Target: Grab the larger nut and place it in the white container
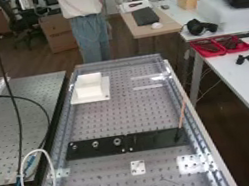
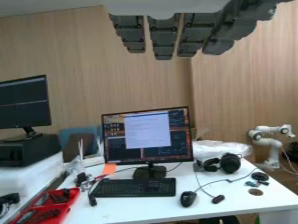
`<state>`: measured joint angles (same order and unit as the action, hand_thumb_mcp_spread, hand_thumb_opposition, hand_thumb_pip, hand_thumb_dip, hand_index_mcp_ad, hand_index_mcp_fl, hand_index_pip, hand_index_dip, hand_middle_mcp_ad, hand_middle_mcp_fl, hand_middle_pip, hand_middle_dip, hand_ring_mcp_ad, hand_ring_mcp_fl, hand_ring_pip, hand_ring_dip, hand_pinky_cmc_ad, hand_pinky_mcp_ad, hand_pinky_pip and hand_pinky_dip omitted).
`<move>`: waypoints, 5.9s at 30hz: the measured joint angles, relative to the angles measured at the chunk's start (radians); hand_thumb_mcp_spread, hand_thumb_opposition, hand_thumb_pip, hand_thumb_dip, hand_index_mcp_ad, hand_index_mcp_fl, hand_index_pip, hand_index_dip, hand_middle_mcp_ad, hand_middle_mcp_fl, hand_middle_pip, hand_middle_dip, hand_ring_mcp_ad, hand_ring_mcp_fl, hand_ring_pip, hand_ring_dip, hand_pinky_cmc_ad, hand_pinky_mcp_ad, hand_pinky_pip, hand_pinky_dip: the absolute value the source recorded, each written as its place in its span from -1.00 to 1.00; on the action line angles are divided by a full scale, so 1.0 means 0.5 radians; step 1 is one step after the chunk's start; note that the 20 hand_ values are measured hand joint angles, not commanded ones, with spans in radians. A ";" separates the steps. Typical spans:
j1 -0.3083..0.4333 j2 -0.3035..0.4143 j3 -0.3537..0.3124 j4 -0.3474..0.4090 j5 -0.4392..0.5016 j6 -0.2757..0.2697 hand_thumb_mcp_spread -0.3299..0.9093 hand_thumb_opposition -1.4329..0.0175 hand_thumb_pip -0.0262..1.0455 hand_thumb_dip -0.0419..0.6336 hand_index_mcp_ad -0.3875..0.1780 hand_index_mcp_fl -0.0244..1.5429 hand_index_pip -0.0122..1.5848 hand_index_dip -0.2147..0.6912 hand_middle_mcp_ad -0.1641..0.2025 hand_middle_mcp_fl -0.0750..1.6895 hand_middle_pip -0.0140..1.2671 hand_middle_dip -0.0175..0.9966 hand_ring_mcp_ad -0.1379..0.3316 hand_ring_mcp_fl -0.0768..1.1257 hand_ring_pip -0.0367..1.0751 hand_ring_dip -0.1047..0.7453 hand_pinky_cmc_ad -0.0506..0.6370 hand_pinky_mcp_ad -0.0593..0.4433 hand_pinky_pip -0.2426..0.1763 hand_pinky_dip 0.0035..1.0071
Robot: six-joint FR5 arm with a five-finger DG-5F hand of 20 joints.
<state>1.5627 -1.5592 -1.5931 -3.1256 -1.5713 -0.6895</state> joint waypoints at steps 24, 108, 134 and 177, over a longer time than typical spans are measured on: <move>-0.011 0.003 -0.010 0.005 -0.016 0.005 -0.15 0.04 -0.26 -0.78 0.40 -0.94 -0.89 -0.54 0.30 -0.89 -0.76 -0.60 0.34 -0.87 -0.75 -0.55 0.15 0.49 -0.20 -0.25; 0.070 -0.420 -1.258 1.371 1.088 0.166 0.10 -0.29 0.39 -0.02 0.11 -0.95 0.86 0.03 0.30 -0.81 -0.77 -0.56 0.35 -0.84 -0.75 -0.54 0.25 0.48 -0.28 -0.23; -0.095 -0.611 -1.299 1.615 0.812 0.000 0.13 -0.30 0.39 -0.02 0.06 -0.95 0.95 0.10 0.30 -0.81 -0.77 -0.53 0.27 -0.84 -0.75 -0.52 0.24 0.49 -0.28 -0.33; -0.182 -0.691 -1.308 1.724 0.558 -0.163 0.13 -0.30 0.39 -0.02 0.04 -0.95 0.96 0.01 0.29 -0.81 -0.77 -0.53 0.25 -0.84 -0.76 -0.52 0.24 0.47 -0.28 -0.29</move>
<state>1.4717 -1.9045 -2.2474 -2.2636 -1.2925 -0.7711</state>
